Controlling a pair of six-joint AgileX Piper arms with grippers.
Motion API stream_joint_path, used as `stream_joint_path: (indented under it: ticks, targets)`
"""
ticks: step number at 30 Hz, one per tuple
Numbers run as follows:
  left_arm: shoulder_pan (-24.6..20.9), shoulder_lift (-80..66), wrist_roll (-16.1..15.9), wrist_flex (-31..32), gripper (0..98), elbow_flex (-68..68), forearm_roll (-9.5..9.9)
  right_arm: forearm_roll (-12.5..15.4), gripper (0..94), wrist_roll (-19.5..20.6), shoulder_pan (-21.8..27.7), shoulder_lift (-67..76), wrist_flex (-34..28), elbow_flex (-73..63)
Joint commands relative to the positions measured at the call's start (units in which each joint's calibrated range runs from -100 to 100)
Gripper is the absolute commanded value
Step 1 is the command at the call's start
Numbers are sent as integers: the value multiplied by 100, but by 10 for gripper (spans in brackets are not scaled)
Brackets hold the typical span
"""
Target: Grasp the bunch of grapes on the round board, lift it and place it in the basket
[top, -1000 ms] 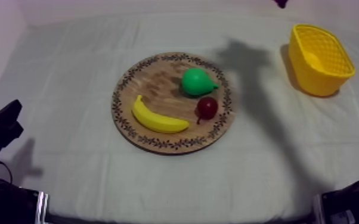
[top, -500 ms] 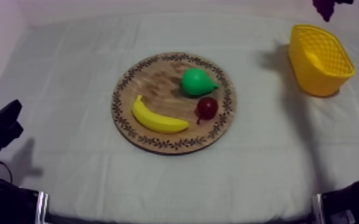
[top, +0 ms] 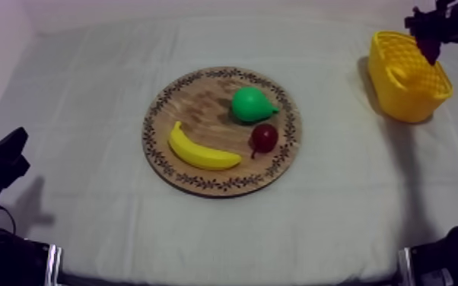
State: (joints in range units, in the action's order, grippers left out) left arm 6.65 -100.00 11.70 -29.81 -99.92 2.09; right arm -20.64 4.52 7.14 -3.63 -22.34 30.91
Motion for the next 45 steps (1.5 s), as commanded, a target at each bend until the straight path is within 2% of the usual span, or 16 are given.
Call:
stream_joint_path:
  ticks: [1,5,10,13,18,22,26,33,37,41,45]
  targets:
    - [-3,0,0,-1,1,3,-2,-5,322,22,18,-185,78,95]
    - [-3,0,0,-1,1,3,-2,-4,391,96,44,-561,184,158]
    - [-3,0,0,-1,1,3,-2,91,558,168,50,-1006,229,33]
    - [-3,0,0,-1,1,3,-2,204,633,151,47,-1231,195,-142]
    - [-3,0,0,-1,1,3,-2,534,683,-114,38,-1463,136,-462]
    - [-3,0,0,-1,1,3,-2,866,690,-430,37,-1431,150,-596]
    - [-3,0,0,-1,1,3,-2,1077,683,-641,39,-1180,225,-551]
    - [-3,0,0,-1,1,3,-2,1183,642,-702,80,-370,471,-197]
    - [-3,0,0,-1,1,3,-2,1343,610,-846,138,191,583,20]
    - [-3,0,0,-1,1,3,-2,1625,573,-1105,183,795,761,376]
    - [-3,0,0,-1,1,3,-2,2108,544,-1559,205,1451,935,882]
